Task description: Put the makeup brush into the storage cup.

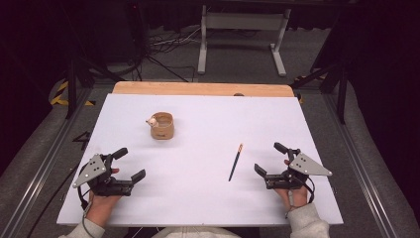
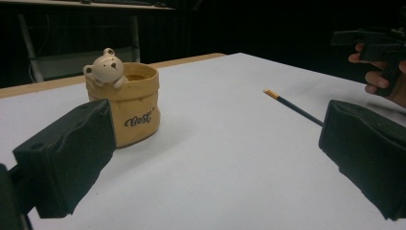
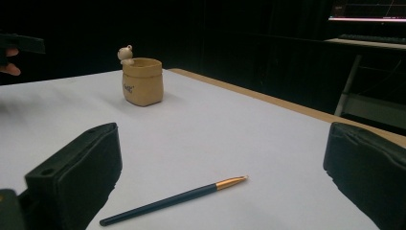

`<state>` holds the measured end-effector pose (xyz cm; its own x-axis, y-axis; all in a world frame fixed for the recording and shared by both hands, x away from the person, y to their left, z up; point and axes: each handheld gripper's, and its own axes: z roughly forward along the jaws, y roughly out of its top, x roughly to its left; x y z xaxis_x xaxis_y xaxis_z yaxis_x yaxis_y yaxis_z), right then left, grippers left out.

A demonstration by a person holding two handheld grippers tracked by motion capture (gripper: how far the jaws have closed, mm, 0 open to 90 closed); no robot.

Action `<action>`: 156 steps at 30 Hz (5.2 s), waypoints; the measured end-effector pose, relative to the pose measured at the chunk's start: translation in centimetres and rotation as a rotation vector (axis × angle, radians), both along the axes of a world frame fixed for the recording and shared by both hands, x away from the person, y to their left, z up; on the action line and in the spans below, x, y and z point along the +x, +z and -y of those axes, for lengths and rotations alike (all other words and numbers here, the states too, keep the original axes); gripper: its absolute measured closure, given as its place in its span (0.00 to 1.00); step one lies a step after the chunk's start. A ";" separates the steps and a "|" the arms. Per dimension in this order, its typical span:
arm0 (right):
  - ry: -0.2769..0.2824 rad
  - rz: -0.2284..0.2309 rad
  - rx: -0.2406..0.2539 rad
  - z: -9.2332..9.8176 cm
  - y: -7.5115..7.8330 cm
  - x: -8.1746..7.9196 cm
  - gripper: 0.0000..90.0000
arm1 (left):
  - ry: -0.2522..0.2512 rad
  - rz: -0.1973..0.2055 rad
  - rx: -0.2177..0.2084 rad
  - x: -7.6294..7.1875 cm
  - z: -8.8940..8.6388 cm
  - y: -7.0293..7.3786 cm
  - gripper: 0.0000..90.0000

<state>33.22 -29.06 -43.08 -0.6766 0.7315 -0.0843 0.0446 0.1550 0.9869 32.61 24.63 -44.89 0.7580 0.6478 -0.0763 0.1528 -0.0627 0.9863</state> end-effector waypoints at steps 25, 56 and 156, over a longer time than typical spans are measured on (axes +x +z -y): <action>0.032 -0.010 -0.033 -1.6 2.5 2.2 0.00 | 0.003 -0.012 0.019 -0.1 0.3 0.3 0.00; 0.010 -0.247 -0.264 -4.1 6.7 5.7 0.10 | -0.007 -0.028 0.036 -0.2 0.5 0.3 0.00; -0.148 -0.971 -0.724 -11.3 1.4 12.5 0.20 | -0.021 -0.034 0.081 -0.2 1.3 0.0 0.01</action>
